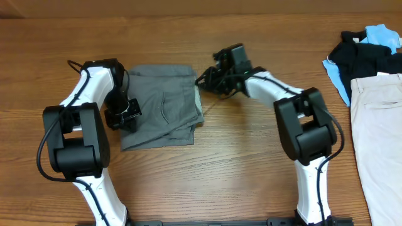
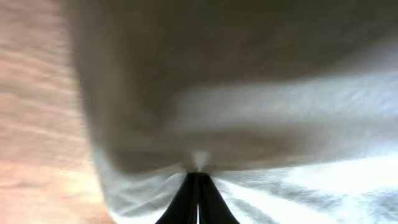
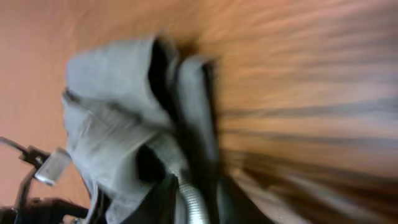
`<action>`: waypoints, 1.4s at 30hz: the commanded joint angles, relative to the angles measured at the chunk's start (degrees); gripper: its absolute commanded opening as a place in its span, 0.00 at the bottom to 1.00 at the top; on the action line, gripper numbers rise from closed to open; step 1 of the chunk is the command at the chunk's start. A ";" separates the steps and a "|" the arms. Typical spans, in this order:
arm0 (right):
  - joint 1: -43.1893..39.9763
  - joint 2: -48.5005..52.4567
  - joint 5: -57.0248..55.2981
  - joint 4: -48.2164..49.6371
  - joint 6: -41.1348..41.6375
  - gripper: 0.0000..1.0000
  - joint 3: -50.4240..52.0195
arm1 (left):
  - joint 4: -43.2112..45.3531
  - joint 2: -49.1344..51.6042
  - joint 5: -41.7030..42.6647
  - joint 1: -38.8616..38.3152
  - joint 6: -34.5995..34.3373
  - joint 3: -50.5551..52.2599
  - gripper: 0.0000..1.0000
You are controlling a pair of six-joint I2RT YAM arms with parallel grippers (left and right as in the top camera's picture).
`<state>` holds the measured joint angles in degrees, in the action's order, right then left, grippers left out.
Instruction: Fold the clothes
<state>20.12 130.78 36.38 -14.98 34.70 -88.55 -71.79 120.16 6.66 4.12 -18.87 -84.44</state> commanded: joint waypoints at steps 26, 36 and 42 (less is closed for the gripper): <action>17.11 -11.69 1.60 -20.83 -7.91 0.14 3.48 | -0.61 -0.70 0.87 -2.01 -0.42 -15.04 0.18; 16.02 -10.19 -5.44 -18.34 -4.66 0.15 10.29 | 8.76 2.36 3.30 -3.04 4.96 -14.91 0.22; 14.60 -10.19 -5.95 -18.27 -4.68 0.18 13.20 | 10.32 7.08 2.10 -2.32 4.98 -14.91 0.26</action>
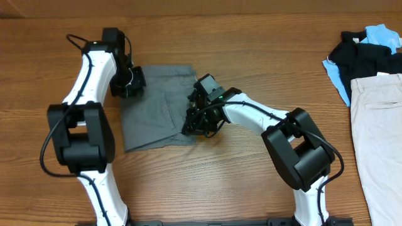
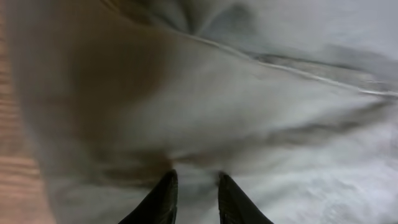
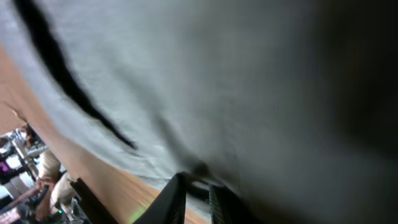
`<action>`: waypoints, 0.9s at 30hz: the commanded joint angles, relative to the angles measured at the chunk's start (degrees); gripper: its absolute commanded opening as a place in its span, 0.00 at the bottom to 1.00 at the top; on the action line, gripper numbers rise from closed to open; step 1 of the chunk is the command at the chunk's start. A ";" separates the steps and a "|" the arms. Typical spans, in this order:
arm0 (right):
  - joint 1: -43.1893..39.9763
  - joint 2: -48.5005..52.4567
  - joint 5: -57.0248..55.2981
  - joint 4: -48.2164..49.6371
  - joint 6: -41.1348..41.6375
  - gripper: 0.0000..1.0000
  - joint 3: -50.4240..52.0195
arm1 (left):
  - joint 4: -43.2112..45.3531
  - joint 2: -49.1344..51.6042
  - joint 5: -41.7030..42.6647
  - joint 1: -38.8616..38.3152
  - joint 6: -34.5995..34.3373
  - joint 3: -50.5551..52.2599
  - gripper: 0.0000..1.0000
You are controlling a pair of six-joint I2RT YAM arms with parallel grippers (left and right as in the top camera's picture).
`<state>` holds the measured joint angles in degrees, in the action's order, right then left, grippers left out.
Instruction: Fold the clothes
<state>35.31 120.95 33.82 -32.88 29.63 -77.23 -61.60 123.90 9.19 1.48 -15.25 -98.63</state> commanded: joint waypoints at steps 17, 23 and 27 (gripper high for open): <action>-1.36 -15.19 -13.90 -9.75 0.85 0.22 1.73 | -5.77 -6.45 -1.66 6.12 3.28 -8.79 0.34; -1.42 -21.51 -13.88 -14.29 0.85 1.00 1.73 | -15.50 -12.44 -2.23 6.25 2.99 -9.88 1.00; -1.42 -23.06 -13.84 -16.96 0.85 1.00 1.73 | -22.05 -11.82 -2.78 6.43 3.08 -8.81 1.00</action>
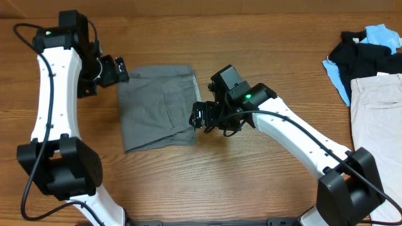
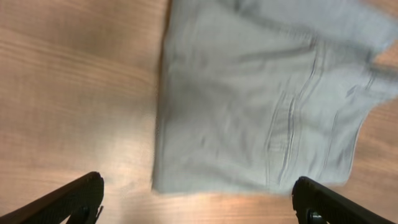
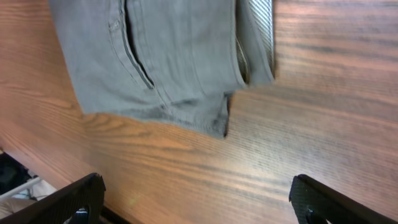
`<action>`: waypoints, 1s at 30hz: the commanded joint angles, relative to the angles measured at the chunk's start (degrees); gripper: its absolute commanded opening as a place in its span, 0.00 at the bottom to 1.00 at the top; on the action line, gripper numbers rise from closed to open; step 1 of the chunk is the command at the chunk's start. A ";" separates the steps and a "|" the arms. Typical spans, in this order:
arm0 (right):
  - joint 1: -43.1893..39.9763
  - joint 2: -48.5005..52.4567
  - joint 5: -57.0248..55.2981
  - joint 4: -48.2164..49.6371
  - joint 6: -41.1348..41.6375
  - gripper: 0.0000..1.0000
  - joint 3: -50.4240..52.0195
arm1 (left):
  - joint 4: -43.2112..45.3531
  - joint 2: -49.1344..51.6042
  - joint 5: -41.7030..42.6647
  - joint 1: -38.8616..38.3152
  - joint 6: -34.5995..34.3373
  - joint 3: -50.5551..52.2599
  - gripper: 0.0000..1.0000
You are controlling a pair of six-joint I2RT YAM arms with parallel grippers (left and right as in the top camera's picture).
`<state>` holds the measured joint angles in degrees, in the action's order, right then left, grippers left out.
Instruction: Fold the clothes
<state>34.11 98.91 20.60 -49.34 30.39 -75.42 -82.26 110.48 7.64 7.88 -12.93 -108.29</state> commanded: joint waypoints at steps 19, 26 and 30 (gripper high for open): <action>-0.11 -1.09 -3.08 -3.61 -0.76 1.00 -0.07 | 19.87 6.51 9.09 6.93 5.99 25.73 0.89; -0.11 -1.09 -3.17 -2.27 -0.76 1.00 -0.07 | 31.08 6.51 19.47 9.27 11.65 33.73 0.97; -0.11 -1.09 -3.19 -2.47 -0.79 1.00 -0.04 | 35.54 6.51 23.80 9.25 15.43 37.38 1.00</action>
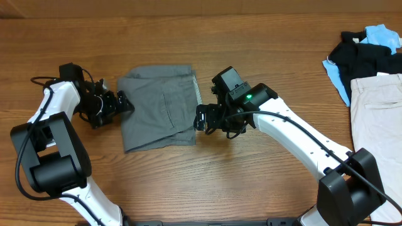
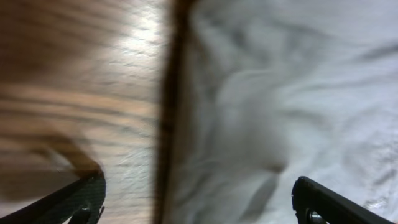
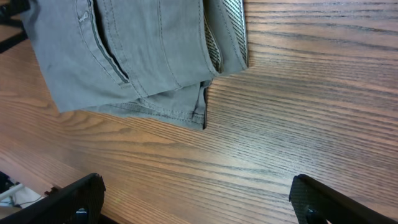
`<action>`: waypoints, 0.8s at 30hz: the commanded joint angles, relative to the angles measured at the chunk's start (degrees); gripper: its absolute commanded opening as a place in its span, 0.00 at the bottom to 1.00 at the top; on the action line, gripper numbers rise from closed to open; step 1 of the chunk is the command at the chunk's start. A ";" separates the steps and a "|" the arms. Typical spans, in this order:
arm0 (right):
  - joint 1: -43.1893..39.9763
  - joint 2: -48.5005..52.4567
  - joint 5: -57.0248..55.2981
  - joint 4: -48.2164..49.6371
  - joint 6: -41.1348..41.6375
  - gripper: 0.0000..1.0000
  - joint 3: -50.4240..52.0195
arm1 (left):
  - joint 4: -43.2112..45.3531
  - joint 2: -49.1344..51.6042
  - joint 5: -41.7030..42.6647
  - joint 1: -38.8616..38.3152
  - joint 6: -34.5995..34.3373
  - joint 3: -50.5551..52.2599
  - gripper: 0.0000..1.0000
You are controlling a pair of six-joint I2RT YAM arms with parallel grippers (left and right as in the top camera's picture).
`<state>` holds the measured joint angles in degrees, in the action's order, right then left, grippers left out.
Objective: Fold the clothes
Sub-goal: 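Grasp the folded shorts' left edge with the left gripper and drag them upper left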
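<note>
A grey garment (image 1: 158,107) lies folded into a rough rectangle on the wooden table (image 1: 251,182). My left gripper (image 1: 122,103) is open and low at its left edge. In the left wrist view the cloth (image 2: 280,93) fills the right side, and its edge runs between the wide-apart fingers (image 2: 81,193). My right gripper (image 1: 202,118) is open just off the garment's lower right corner. The right wrist view shows the folded cloth (image 3: 137,56) ahead of the gripper (image 3: 199,205), with only bare wood between the fingers.
At the table's right end lies a heap of other clothes: a black garment (image 1: 364,56), a light blue one (image 1: 383,34) and beige trousers (image 1: 380,125). Bare wood lies in front of and behind the grey garment.
My left gripper has moved from above the garment's upper left corner down to the middle of its left edge, still open. The right gripper has barely moved. The garment lies as before.
First my left gripper was shut on cloth at the garment's lower left and the right one was at its upper right corner. Then both were down on the cloth, nearly shut. Then both were open and lifted clear, with the garment lying flatter, as now.
</note>
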<state>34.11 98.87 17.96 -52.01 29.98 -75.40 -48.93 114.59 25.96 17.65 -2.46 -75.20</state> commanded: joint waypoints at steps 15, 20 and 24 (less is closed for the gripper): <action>-0.11 -1.05 -0.55 0.15 -0.35 1.00 -0.02 | 8.46 2.40 6.80 -2.78 2.73 10.78 0.33; -0.11 -1.05 -0.55 0.02 -0.35 1.00 -0.02 | 14.53 2.40 6.49 -3.96 -7.41 10.78 0.04; -0.11 -1.05 -0.57 -0.22 -0.35 1.00 -0.02 | 21.00 2.40 6.51 -3.96 -15.58 10.78 0.04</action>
<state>34.11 98.87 17.76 -52.18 29.93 -75.40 -31.16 114.30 36.12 14.20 -9.50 -65.36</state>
